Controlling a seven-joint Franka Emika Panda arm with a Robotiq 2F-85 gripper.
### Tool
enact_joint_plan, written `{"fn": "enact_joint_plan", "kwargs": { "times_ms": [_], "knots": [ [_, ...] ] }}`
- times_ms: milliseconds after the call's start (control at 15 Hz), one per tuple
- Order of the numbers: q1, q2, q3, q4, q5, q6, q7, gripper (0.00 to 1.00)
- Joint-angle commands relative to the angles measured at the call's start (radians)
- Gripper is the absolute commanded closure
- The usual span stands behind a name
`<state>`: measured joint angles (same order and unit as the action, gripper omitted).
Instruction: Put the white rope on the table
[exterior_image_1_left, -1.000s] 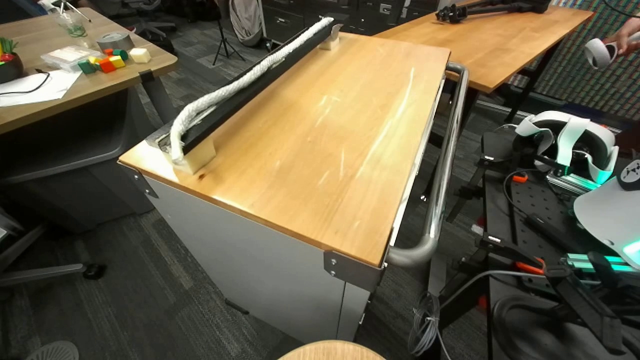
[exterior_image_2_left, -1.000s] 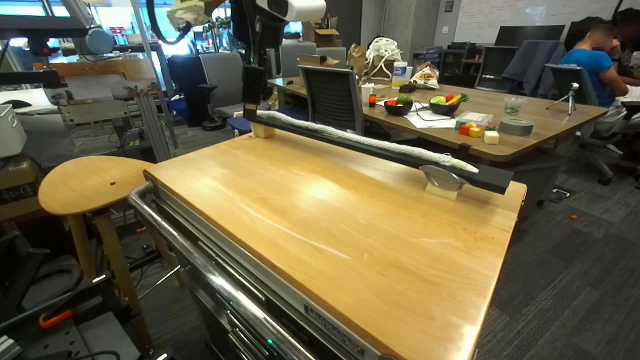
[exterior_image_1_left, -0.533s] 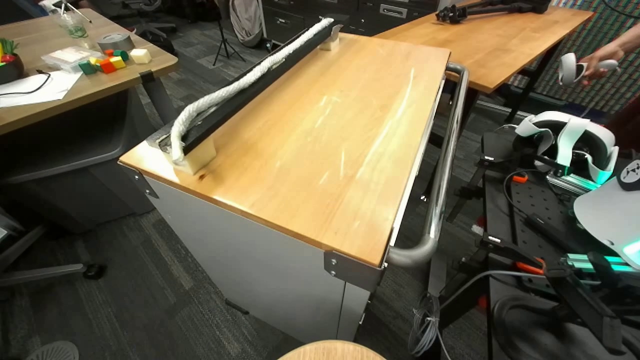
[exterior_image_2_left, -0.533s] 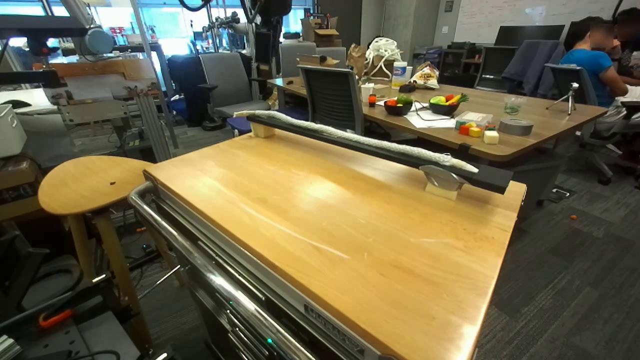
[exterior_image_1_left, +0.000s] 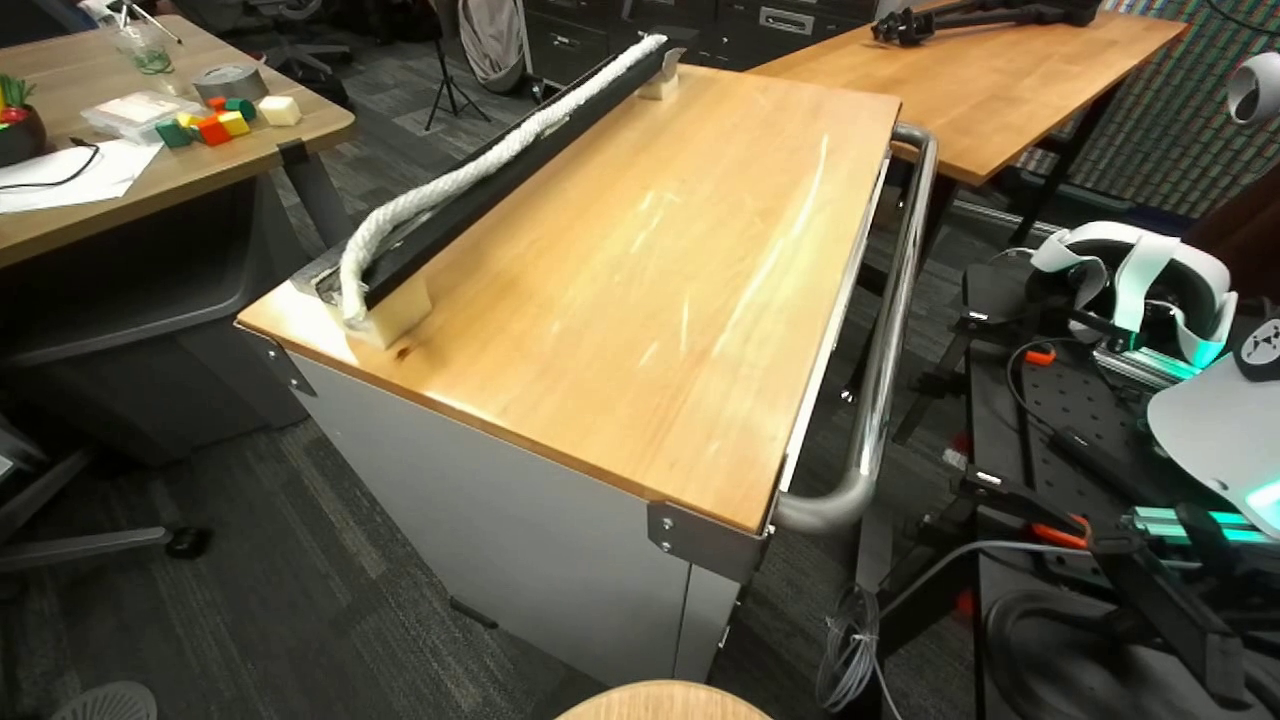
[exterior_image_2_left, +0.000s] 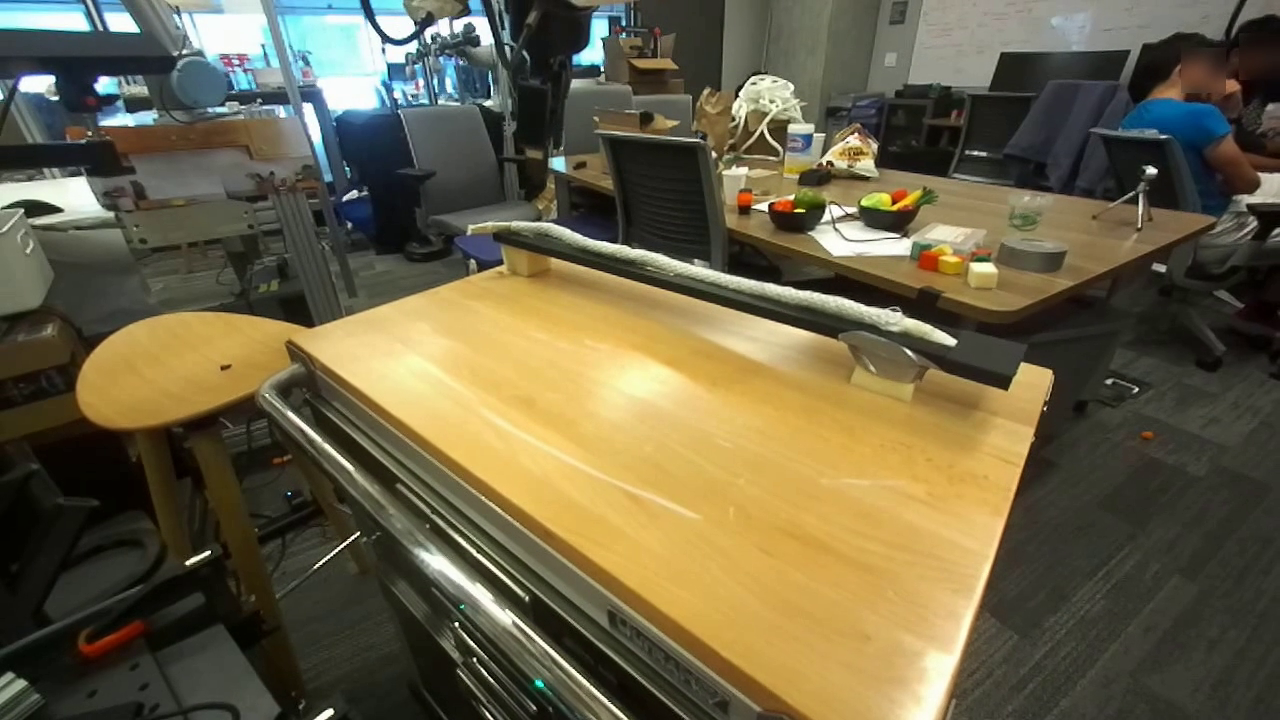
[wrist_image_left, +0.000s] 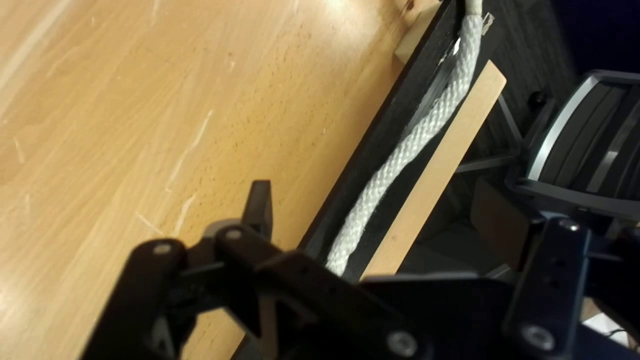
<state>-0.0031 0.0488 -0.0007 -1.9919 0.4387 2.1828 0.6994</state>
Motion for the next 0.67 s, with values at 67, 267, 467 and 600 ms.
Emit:
{"fn": "enact_joint_plan", "kwargs": {
  "times_ms": [67,267,467,600],
  "knots": [
    [0.020,0.031,0.012,0.032,-0.075,0.004,0.012,0.00],
    [0.048,0.084,0.026,0.086,-0.185,0.012,0.041,0.00],
    [0.080,0.148,0.032,0.133,-0.258,0.084,0.089,0.00],
    [0.099,0.191,0.029,0.156,-0.273,0.172,0.119,0.00]
  ]
}}
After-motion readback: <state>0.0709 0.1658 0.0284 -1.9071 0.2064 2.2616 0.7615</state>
